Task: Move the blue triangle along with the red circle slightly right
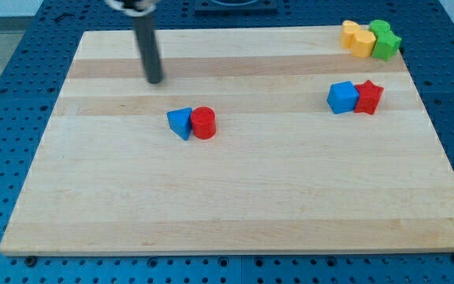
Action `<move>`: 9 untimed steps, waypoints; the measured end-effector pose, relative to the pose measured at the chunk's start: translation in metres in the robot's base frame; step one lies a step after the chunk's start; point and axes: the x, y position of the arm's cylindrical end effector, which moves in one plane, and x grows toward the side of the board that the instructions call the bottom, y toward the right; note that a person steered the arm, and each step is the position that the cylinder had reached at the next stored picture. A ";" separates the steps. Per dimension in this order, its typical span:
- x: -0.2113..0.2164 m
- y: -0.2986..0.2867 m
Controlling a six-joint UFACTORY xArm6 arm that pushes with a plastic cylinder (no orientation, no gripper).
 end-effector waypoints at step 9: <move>0.101 0.037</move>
